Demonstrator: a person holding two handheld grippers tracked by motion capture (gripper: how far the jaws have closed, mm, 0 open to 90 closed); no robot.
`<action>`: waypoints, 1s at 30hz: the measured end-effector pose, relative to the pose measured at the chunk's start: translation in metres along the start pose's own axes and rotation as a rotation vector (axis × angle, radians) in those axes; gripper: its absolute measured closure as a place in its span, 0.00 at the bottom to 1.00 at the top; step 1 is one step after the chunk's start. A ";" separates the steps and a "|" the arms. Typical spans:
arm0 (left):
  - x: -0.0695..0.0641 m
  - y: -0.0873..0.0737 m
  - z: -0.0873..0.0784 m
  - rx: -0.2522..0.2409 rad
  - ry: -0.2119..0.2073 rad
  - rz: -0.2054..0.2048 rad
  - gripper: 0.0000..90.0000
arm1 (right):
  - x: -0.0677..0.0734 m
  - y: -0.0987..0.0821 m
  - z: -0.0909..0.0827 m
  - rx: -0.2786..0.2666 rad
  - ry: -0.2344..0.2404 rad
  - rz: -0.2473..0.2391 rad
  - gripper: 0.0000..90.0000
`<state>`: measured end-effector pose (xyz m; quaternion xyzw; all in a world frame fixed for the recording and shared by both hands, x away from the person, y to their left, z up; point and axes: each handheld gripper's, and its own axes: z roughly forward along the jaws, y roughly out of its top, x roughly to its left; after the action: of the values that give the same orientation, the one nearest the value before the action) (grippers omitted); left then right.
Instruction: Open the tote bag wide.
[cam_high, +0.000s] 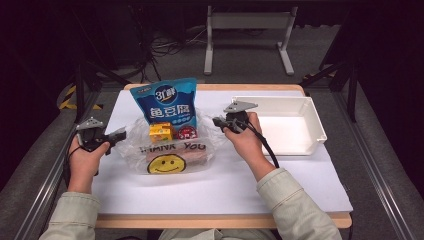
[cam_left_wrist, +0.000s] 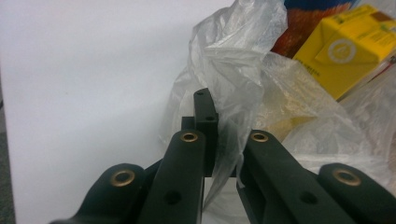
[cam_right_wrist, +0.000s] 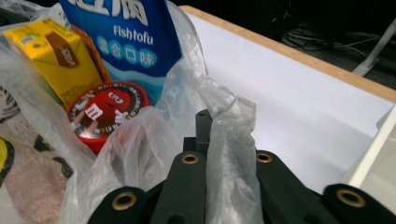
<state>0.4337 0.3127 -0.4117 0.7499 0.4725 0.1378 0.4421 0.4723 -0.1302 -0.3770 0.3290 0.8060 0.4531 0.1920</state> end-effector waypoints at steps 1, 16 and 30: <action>0.000 -0.002 0.002 0.006 0.001 -0.001 0.99 | 0.000 -0.002 0.001 0.007 -0.002 0.002 0.98; 0.005 -0.022 0.013 0.043 -0.014 -0.036 0.99 | -0.001 -0.018 0.011 0.104 -0.004 0.012 0.98; 0.009 -0.025 -0.004 -0.039 -0.020 -0.082 0.72 | -0.006 -0.016 -0.005 0.025 0.023 0.043 0.59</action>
<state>0.4212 0.3268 -0.4309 0.7225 0.4954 0.1215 0.4667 0.4681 -0.1431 -0.3878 0.3434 0.8065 0.4507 0.1689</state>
